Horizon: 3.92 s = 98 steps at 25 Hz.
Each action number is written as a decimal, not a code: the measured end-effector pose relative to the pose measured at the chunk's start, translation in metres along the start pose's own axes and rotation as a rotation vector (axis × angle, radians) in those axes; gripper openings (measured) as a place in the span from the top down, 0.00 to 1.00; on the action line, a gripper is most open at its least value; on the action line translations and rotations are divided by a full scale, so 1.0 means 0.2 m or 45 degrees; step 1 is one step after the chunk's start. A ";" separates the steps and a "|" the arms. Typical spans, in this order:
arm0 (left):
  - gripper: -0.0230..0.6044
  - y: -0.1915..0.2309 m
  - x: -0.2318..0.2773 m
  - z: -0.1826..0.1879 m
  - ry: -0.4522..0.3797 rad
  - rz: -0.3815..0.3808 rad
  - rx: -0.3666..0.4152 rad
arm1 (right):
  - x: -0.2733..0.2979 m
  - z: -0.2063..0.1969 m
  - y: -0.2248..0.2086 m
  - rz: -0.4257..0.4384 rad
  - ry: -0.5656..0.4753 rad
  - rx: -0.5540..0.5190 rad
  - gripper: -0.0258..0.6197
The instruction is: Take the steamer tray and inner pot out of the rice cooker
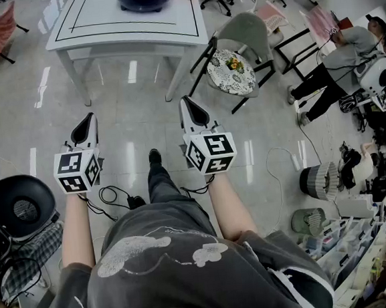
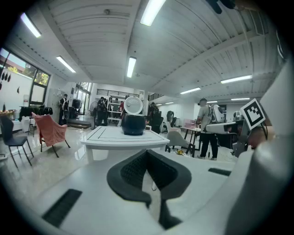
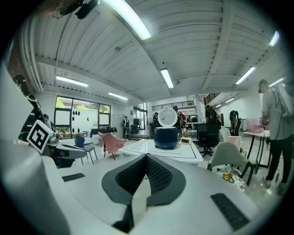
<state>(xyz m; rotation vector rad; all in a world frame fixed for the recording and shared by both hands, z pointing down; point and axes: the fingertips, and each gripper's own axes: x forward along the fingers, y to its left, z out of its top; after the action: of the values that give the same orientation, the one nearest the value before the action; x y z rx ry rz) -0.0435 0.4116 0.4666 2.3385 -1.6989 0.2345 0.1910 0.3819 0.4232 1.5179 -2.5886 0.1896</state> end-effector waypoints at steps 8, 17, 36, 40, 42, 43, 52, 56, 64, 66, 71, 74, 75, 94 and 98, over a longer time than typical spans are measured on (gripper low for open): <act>0.95 -0.07 0.15 0.09 -0.023 0.008 0.012 | 0.10 0.04 -0.10 0.033 0.000 -0.005 0.92; 0.95 -0.15 0.28 0.10 -0.005 -0.008 0.017 | 0.12 0.06 -0.27 0.009 -0.014 0.020 0.92; 0.37 -0.06 0.95 0.26 -0.091 0.158 -0.033 | 0.68 0.14 -0.78 0.247 -0.026 0.074 0.48; 0.35 -0.05 1.08 0.31 -0.096 0.209 -0.031 | 0.80 0.15 -0.91 0.286 -0.014 0.090 0.48; 0.34 -0.05 1.12 0.36 -0.103 0.221 -0.021 | 0.86 0.15 -0.96 0.289 -0.010 0.111 0.48; 0.34 -0.05 1.14 0.38 -0.105 0.224 -0.014 | 0.88 0.15 -0.98 0.292 -0.008 0.119 0.48; 0.34 0.08 1.36 0.54 -0.114 0.238 0.015 | 1.15 0.21 -1.03 0.336 0.019 0.114 0.48; 0.34 0.20 1.52 0.61 -0.132 0.208 0.029 | 1.35 0.25 -1.05 0.321 0.009 0.099 0.48; 0.34 0.63 1.98 0.87 -0.190 0.124 0.082 | 1.95 0.49 -1.16 0.206 -0.066 0.080 0.48; 0.34 0.74 2.10 0.91 -0.185 0.106 0.076 | 2.11 0.56 -1.20 0.155 -0.081 0.093 0.48; 0.34 0.97 2.35 1.04 -0.189 0.052 0.096 | 2.47 0.68 -1.28 0.055 -0.083 0.115 0.48; 0.34 1.10 2.45 1.11 -0.198 0.017 0.084 | 2.63 0.76 -1.32 -0.002 -0.072 0.102 0.48; 0.34 1.14 2.48 1.14 -0.200 0.007 0.081 | 2.68 0.79 -1.34 -0.024 -0.067 0.096 0.48; 0.34 1.35 3.03 1.26 -0.135 -0.060 0.057 | 3.38 0.74 -1.60 -0.006 0.433 -0.229 0.48; 0.34 1.34 3.09 1.26 -0.109 -0.023 0.062 | 3.44 0.67 -1.60 0.028 0.555 -0.282 0.49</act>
<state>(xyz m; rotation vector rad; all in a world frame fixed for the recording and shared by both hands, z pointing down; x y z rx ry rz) -0.1087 -0.3033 0.4178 2.4306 -1.7288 0.1773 0.1319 -0.3861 0.4282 1.2133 -2.2007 0.2020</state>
